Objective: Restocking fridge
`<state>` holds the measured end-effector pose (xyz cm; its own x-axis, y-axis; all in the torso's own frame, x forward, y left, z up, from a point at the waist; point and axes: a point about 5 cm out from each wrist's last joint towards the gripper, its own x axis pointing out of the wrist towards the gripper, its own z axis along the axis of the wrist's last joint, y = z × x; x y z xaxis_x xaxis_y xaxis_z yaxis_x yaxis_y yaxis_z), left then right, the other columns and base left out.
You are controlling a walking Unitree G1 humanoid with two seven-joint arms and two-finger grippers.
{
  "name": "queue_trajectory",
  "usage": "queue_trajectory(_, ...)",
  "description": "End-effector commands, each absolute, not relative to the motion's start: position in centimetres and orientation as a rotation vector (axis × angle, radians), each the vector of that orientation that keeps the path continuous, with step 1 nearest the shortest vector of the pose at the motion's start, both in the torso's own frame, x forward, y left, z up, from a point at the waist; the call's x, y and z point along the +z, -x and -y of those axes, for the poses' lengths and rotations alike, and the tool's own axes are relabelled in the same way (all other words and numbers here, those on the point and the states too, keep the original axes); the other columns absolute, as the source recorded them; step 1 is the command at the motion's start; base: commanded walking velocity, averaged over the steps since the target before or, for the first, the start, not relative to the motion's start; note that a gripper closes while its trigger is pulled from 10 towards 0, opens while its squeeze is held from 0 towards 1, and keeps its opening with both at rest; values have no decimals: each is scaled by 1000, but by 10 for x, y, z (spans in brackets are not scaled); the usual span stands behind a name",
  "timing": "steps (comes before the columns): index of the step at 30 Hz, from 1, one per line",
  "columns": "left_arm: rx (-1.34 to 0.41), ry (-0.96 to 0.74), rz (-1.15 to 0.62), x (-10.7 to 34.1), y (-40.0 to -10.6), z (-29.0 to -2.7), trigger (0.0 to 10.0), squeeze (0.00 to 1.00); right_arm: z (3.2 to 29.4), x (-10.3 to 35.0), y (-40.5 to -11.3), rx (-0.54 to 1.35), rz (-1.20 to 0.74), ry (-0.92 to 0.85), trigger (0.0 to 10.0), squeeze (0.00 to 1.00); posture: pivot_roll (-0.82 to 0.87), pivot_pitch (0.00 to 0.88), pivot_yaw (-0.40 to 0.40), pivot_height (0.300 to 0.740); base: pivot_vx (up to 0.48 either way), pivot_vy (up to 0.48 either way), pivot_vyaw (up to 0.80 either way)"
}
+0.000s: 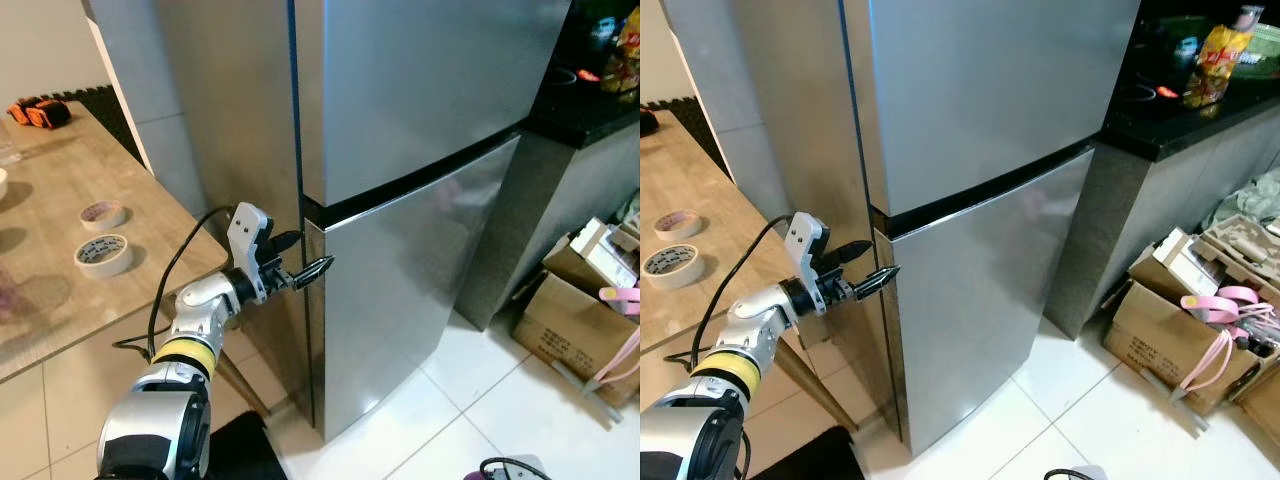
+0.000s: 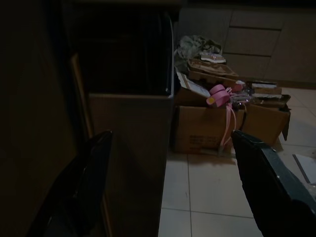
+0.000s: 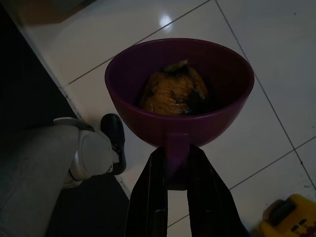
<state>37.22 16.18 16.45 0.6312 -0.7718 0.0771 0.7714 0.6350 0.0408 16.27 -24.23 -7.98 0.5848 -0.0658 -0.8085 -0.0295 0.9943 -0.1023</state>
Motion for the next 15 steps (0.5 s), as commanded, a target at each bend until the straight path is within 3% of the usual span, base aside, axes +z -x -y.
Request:
queue_trajectory(1,-881,-13,118,173,-376,-159,10000,0,240,-78,-166,-7,-923,119,10000,0,-98,118,9,740,0,0,0)
queue_trajectory(15,-840,-44,119,184,-382,-159,10000,0,239,-77,-168,10,-905,119,10000,0,-107,162,12,740,0,0,0)
